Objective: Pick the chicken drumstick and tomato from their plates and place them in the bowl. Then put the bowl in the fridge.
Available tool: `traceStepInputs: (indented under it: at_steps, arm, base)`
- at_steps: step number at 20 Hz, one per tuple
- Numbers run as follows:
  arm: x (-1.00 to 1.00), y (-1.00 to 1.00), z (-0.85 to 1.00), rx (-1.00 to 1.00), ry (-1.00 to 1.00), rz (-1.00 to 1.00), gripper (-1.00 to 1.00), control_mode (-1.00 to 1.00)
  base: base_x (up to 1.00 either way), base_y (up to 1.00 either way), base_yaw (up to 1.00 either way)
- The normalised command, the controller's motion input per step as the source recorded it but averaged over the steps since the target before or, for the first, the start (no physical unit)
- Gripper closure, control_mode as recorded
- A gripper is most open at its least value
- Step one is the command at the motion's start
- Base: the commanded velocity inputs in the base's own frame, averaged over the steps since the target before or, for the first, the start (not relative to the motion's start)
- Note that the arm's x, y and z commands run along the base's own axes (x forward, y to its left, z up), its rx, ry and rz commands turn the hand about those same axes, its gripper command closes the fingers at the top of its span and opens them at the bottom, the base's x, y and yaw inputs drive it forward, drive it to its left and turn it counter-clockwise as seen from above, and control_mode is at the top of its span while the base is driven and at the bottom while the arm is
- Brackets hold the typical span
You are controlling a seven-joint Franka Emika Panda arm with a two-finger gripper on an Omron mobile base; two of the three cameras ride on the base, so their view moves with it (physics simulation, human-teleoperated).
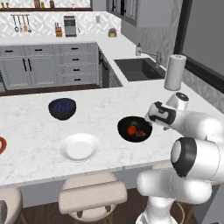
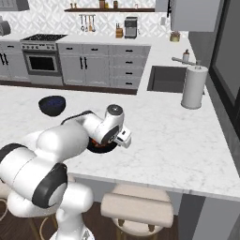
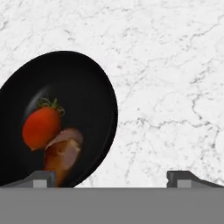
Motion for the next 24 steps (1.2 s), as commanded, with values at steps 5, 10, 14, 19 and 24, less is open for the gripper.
traceStepInputs:
  at_steps: [5, 10, 14, 19, 24]
  arm:
    - [0.35, 0.03, -0.31, 0.0, 0.03, 0.0, -1.0, -1.0]
    - [0.21, 0.0, -0.4, 0.0, 0.03, 0.0, -1.0, -1.0]
    - [0.18, 0.01, -0.42, 0.0, 0.01, 0.0, -1.0, -1.0]
    - [0.26, 0.09, -0.43, 0.0, 0.0, 0.0, 1.0, -1.0]
    - [0.27, 0.25, -0.34, 0.0, 0.0, 0.0, 1.0, -1.0]
  base:
    - [0.0, 0.0, 0.0]
    - [0.0, 0.0, 0.0]
    - [0.0, 0.0, 0.0]
    - [0.0, 0.0, 0.0]
    - [0.0, 0.0, 0.0]
